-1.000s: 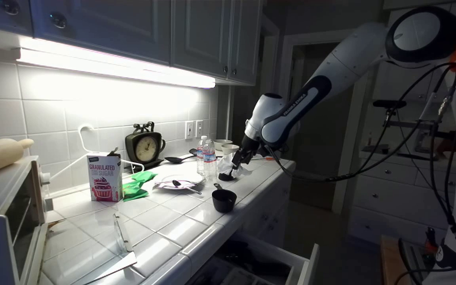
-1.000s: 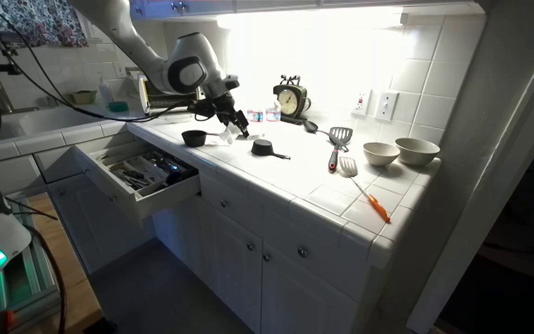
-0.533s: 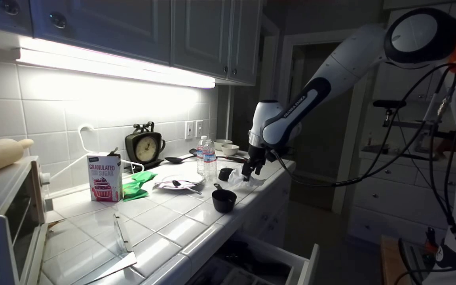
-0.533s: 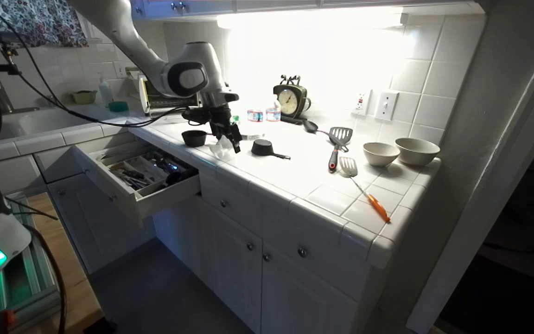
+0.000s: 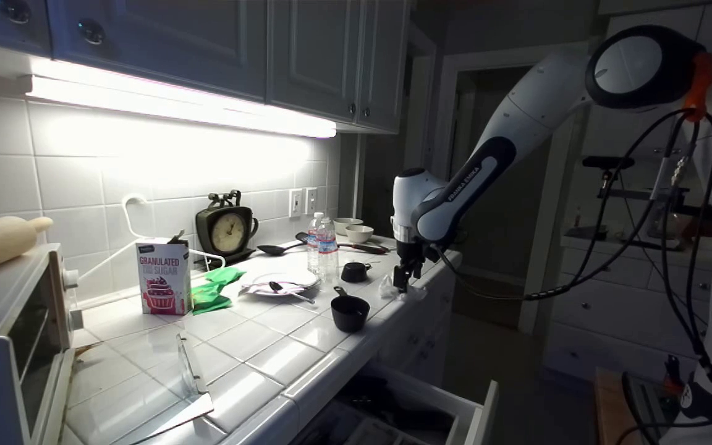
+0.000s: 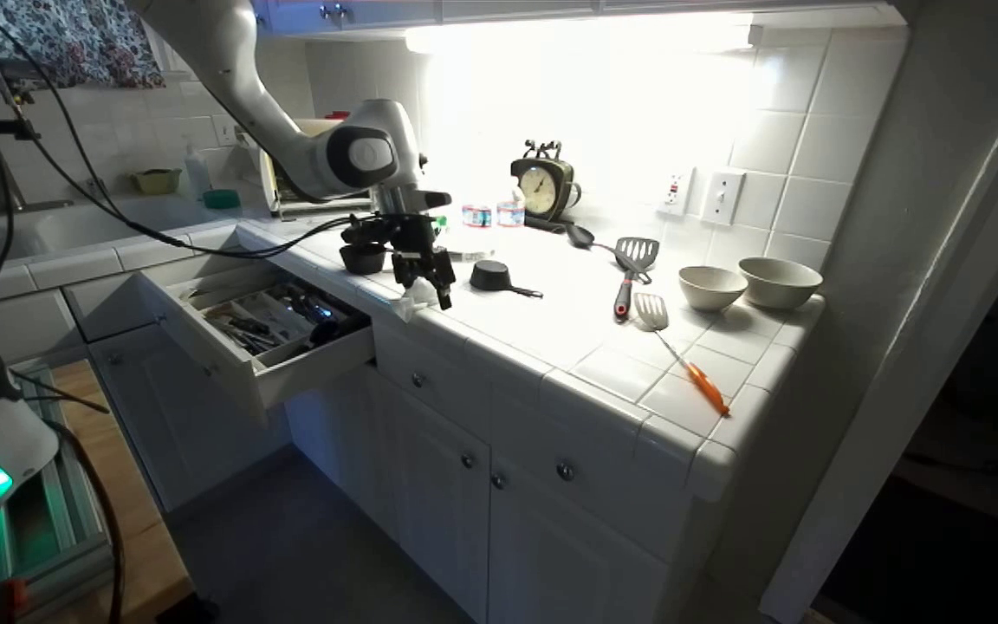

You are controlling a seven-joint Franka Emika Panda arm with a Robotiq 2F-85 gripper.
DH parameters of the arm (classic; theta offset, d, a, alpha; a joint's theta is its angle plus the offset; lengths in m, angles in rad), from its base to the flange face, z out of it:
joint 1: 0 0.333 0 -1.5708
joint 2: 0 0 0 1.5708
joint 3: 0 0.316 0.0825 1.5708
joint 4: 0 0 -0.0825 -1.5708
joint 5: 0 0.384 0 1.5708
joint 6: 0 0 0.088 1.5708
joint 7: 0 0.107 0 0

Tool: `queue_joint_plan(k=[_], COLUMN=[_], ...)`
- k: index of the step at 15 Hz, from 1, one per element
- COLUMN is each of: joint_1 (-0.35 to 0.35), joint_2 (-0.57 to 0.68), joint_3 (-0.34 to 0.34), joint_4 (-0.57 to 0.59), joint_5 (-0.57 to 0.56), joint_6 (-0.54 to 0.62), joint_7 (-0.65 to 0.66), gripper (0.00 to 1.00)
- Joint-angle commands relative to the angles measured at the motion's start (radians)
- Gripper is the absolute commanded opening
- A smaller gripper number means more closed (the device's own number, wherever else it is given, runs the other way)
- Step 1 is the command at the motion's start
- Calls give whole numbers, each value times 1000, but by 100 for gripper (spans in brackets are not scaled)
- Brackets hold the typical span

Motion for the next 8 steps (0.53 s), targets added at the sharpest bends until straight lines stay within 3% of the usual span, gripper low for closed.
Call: queue_joint_plan(k=[1, 5, 8], joint_1=[38, 51, 106], joint_2=[51, 71, 92], joint_3=[-61, -102, -177], joint_4=[64, 99, 114], joint_5=[-112, -151, -270], joint_6=[-2, 50, 132], joint_7=[104, 219, 336], gripper=[100, 100, 100])
